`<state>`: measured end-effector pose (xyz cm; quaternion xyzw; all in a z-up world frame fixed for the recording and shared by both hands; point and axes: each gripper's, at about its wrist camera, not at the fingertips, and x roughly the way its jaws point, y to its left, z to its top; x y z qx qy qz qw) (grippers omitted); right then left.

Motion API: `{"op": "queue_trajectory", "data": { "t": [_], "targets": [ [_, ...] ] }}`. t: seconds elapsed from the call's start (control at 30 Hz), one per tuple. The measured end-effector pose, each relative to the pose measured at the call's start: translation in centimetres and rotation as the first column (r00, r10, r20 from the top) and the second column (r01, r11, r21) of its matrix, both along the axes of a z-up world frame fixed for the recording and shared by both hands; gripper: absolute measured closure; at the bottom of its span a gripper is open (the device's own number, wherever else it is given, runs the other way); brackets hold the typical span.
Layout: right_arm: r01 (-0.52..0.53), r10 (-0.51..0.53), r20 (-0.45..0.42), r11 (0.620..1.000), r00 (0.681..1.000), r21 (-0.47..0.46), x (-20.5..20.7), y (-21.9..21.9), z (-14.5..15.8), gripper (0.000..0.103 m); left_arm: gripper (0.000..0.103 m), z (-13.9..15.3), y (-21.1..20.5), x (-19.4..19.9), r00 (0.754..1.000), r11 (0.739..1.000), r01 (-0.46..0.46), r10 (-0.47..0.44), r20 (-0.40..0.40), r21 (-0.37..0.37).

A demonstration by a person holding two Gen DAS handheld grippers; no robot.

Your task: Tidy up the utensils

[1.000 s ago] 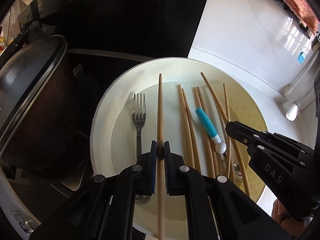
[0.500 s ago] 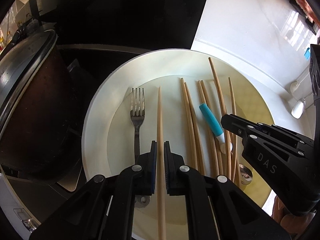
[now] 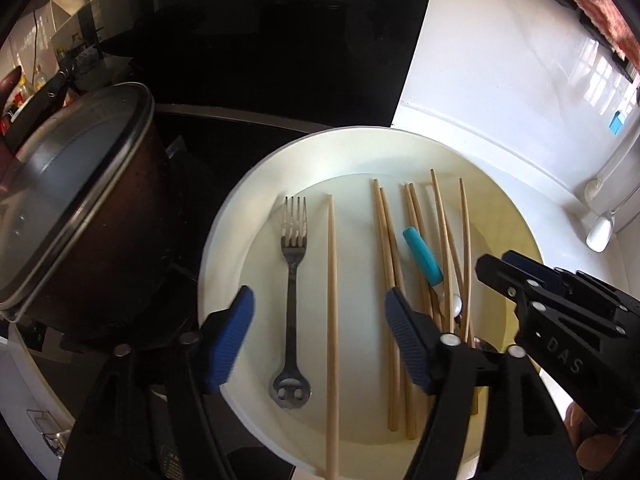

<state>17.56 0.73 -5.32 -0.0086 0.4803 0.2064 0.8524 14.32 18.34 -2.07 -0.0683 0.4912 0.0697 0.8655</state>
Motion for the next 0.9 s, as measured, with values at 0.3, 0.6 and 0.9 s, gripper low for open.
{"op": "queue_trajectory", "data": {
  "t": [0.3,0.6,0.9],
  "targets": [
    [0.032,-0.032,-0.003,0.999,0.999,0.019,-2.5,-1.8,2.0,0.046,0.008,2.2,0.5,-1.1,0.998,0.998,-0.058,0.058,-0.019,-0.018],
    [0.079,-0.08,-0.02,0.997,0.997,-0.026,-4.0,-3.0,3.4,0.041,0.006,4.4,-0.4,-2.6,0.997,0.997,-0.067,0.067,-0.025,0.027],
    [0.094,-0.095,-0.016,0.994,0.995,-0.048,-5.0,-3.9,4.5,0.041,0.006,5.8,-1.0,-3.8,0.997,0.996,-0.073,0.074,-0.031,0.05]
  ]
}}
